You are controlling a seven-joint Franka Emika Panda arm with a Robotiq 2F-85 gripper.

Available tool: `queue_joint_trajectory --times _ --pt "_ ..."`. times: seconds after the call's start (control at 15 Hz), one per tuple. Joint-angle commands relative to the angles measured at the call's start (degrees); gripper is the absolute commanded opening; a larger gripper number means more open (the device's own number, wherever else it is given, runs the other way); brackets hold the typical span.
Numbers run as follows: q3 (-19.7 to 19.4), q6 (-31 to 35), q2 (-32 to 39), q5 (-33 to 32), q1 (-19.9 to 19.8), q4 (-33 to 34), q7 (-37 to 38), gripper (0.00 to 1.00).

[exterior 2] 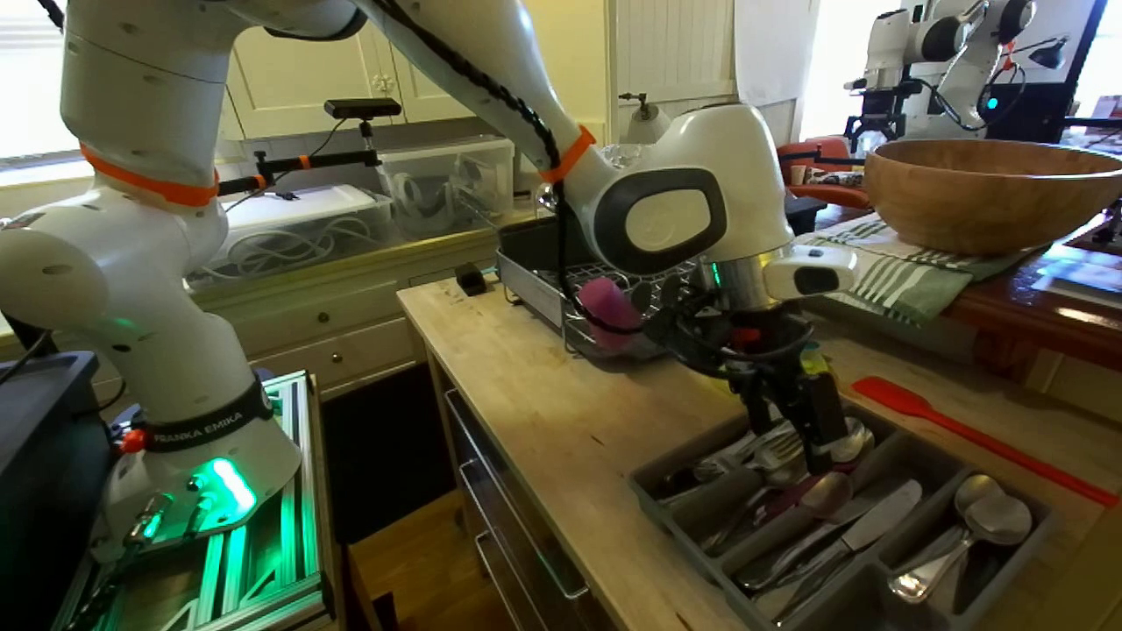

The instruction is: Put one silver spoon on the cutlery holder then remove the purple spoon from the holder and place it on the counter.

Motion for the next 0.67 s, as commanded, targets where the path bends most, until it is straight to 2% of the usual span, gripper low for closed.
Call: queue_joint_trajectory --times 0.0,0.6 --pt "1.57 -0.44 1.07 4.42 -1.99 -0.30 0.63 1.00" --pt "2.20 -0.84 2.85 11.43 -3.91 2.57 2.68 1.00"
